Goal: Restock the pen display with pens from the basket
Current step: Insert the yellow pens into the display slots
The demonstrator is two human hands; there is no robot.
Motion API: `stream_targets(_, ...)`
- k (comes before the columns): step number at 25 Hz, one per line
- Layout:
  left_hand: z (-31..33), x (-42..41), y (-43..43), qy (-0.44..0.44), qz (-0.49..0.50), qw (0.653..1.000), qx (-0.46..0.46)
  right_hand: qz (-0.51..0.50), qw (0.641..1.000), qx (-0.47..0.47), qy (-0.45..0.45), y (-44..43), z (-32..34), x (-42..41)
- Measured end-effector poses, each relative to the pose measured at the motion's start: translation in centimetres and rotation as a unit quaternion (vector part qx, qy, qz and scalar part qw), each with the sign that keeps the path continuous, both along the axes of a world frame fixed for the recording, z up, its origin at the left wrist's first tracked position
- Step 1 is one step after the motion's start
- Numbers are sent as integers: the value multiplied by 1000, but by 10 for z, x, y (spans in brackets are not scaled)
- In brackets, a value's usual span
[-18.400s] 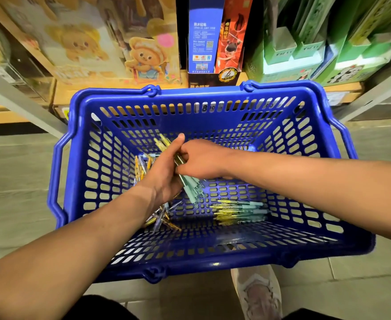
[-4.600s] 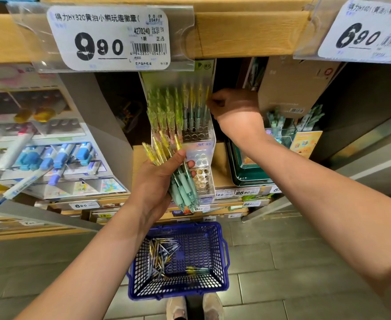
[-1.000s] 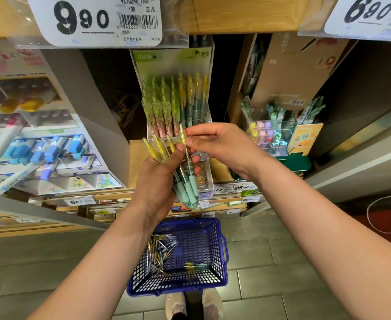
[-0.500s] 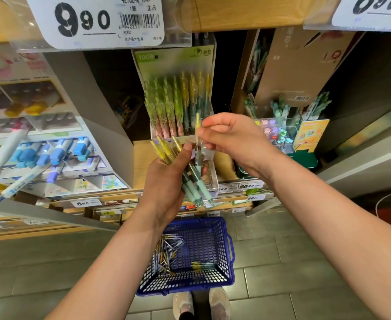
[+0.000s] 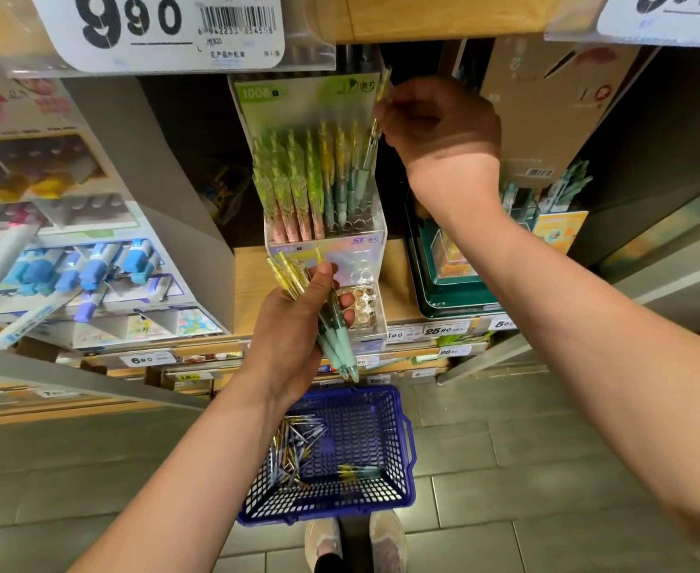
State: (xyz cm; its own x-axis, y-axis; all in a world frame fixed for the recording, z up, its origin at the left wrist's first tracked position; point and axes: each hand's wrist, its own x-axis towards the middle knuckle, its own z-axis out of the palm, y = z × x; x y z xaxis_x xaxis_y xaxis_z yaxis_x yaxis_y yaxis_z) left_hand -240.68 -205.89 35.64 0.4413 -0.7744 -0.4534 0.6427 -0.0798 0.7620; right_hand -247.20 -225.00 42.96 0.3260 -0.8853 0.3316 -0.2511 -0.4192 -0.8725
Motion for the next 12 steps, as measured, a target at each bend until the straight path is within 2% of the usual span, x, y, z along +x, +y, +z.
stream_targets(3, -2, 3, 1, -5, 9, 1000, 10, -4, 1000, -22, 6, 1, 0, 3)
stream_targets(12, 2, 10, 5, 19, 4, 1000, -18, 34, 993, -29, 111, 12, -30, 6)
